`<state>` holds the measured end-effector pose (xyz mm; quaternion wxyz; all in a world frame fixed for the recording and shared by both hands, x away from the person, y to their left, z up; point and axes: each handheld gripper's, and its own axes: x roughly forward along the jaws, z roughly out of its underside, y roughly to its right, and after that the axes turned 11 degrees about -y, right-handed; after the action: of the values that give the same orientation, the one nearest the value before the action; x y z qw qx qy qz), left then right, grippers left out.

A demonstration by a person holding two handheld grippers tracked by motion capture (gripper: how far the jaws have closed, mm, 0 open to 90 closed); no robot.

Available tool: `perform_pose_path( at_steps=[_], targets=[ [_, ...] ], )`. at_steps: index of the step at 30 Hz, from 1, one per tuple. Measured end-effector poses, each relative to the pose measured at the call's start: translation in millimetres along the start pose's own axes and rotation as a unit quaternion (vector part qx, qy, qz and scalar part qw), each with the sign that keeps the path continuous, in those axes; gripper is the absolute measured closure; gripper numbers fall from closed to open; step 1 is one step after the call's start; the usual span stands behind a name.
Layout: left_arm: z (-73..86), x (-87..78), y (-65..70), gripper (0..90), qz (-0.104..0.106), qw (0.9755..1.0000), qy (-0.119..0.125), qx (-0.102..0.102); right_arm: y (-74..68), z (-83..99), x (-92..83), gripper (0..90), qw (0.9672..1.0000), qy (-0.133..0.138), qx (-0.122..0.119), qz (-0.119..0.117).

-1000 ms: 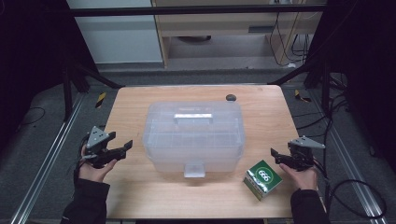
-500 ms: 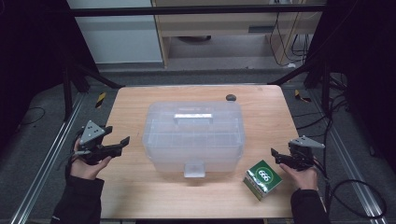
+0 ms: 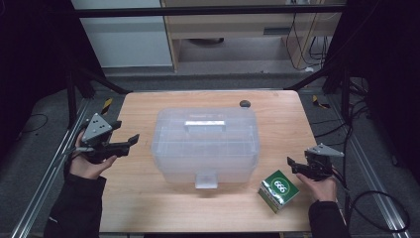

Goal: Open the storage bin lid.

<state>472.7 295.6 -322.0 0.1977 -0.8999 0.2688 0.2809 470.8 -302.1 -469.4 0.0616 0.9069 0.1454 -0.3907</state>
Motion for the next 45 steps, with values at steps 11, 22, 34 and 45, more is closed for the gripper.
perform_pose_path(
  at_steps=[11, 22, 34, 45],
  targets=[
    [-32.8, -0.1, 8.8, 27.8, 0.014, 0.9988, -0.011, 0.045, -1.8, 0.1, 1.0, 29.5, 0.9999, -0.010, -0.002, -0.006],
    [-57.0, -4.4, 17.3, 32.2, 0.026, 0.9959, -0.024, 0.083, -2.3, -0.7, 0.9, 32.5, 0.9999, -0.013, -0.008, -0.008],
    [-79.8, 3.8, 35.3, 33.9, 0.031, 0.9874, -0.053, 0.146, -3.1, -1.0, 1.1, 34.7, 0.9997, -0.016, -0.014, -0.011],
    [-102.0, 15.0, 57.4, 35.4, 0.032, 0.9756, -0.075, 0.204, -5.3, -1.7, 2.0, 37.0, 0.9995, -0.022, -0.024, -0.004]
  ],
)
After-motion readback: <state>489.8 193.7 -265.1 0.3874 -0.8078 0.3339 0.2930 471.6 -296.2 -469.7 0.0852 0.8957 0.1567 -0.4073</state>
